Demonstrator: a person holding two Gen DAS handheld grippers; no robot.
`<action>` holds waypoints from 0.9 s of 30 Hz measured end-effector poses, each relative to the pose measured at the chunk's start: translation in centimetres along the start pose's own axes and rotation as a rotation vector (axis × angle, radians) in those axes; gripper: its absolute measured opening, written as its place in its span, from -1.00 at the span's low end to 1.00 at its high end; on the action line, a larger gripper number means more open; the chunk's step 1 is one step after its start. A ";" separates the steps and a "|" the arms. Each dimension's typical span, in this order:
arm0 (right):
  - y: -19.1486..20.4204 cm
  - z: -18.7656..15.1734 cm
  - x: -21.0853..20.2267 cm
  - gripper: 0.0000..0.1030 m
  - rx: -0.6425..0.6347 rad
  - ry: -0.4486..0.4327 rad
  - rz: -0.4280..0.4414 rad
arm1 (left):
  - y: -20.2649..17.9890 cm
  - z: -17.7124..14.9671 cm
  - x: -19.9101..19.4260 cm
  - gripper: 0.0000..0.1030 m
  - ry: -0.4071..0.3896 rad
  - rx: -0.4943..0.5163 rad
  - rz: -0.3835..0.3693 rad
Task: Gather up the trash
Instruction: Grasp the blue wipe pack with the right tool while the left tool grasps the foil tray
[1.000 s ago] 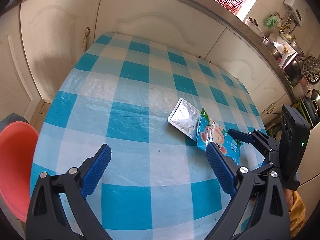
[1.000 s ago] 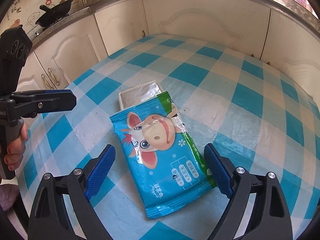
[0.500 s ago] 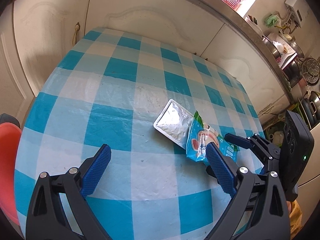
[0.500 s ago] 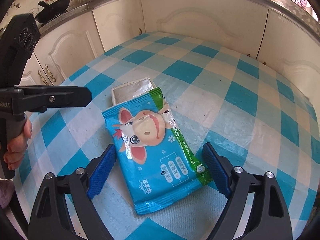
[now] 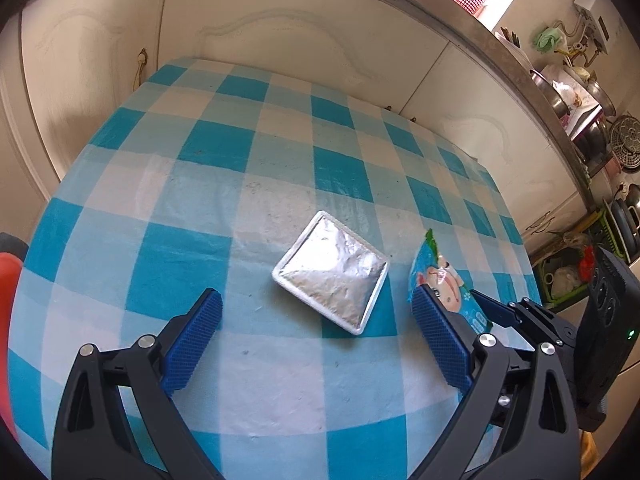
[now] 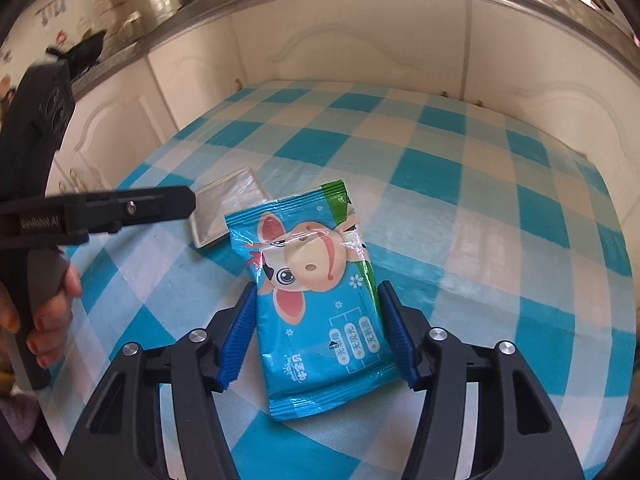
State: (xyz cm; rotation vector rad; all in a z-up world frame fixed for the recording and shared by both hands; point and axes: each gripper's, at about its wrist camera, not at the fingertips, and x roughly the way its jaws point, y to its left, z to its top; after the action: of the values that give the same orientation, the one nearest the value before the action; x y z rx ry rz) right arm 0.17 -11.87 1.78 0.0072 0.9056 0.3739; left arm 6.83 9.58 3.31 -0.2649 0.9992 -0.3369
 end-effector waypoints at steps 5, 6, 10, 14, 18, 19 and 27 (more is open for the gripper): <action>-3.2 -0.5 -1.0 0.14 0.163 -0.040 0.039 | -2.5 0.2 1.2 0.86 -0.033 0.135 0.060; -3.7 -0.6 -1.1 0.14 0.183 -0.046 0.047 | -2.8 0.2 1.3 0.86 -0.034 0.166 0.063; -4.9 -0.7 -1.4 0.15 0.244 -0.064 0.078 | -4.2 0.5 2.1 0.86 -0.019 0.349 0.060; -5.3 -0.8 -1.4 0.15 0.265 -0.069 0.103 | -4.3 1.0 2.9 0.86 0.016 0.442 0.045; -5.5 -0.9 -1.5 0.15 0.279 -0.072 0.119 | -4.2 1.1 4.0 0.86 0.054 0.485 0.011; -5.5 -0.9 -1.5 0.15 0.282 -0.073 0.123 | -4.2 1.0 4.2 0.86 0.063 0.493 0.006; -5.9 -1.0 -1.5 0.15 0.296 -0.080 0.141 | -4.9 0.5 4.4 0.53 0.035 0.517 0.039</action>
State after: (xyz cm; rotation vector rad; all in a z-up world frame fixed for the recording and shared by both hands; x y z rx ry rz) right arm 0.42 -17.99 1.33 0.3575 0.8767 0.3644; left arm 8.68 3.38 2.02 0.2293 0.9167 -0.5514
